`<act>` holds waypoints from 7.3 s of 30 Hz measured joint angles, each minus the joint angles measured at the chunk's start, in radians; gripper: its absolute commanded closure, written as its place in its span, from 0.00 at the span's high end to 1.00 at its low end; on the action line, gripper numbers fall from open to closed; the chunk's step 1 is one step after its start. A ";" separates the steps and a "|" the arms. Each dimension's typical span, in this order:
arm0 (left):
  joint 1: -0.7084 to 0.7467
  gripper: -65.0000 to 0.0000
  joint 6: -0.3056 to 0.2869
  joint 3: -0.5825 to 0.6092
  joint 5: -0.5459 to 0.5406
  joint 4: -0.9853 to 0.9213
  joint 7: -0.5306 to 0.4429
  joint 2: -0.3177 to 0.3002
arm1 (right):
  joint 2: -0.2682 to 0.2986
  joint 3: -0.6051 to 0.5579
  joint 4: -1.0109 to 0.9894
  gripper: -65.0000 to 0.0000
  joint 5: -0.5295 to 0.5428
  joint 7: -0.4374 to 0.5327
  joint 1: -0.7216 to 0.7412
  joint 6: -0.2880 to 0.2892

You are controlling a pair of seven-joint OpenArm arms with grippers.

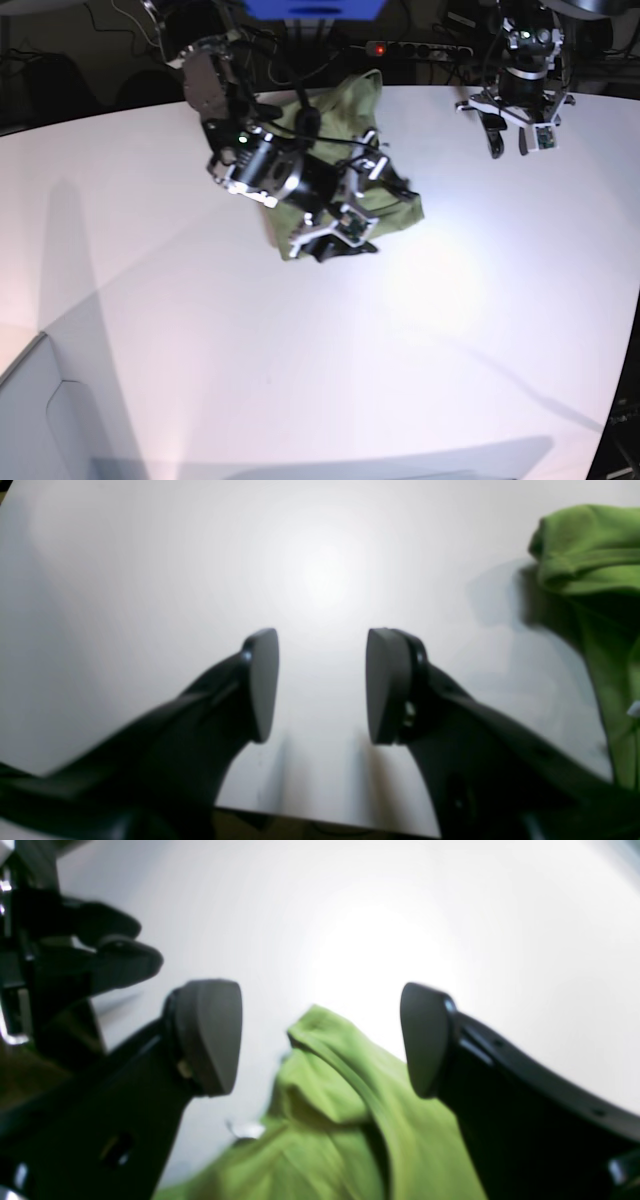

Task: Fold the T-shirt properly
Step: 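Regrasp the green bundle's edge with the right gripper and press it flat, then grasp the bundle's hem with the left gripper beside the right gripper, then pull the bundle with both grippers to square and flatten it, then release the bundle and withdraw the left gripper away from it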

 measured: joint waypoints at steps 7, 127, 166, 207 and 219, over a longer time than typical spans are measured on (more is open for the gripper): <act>-0.003 0.42 0.000 0.003 -0.002 0.031 -0.004 0.003 | 0.048 0.071 -0.006 0.70 -0.014 -0.002 -0.085 0.000; -0.161 0.26 -0.003 0.466 -0.328 -0.275 -0.046 0.053 | 0.202 0.146 0.055 0.70 -0.011 0.005 -0.298 0.000; -0.806 0.00 -0.019 0.997 -0.332 -0.577 0.022 -0.264 | 0.194 0.461 0.193 0.70 -0.010 -0.005 -0.314 0.000; -1.413 0.44 -0.450 1.658 0.480 -0.727 0.098 -0.050 | 0.061 0.729 0.195 0.70 -0.015 -0.006 -0.331 0.000; -1.384 0.57 -0.446 1.376 0.484 -0.589 0.106 -0.053 | 0.064 0.729 0.194 0.70 -0.015 -0.006 -0.330 0.000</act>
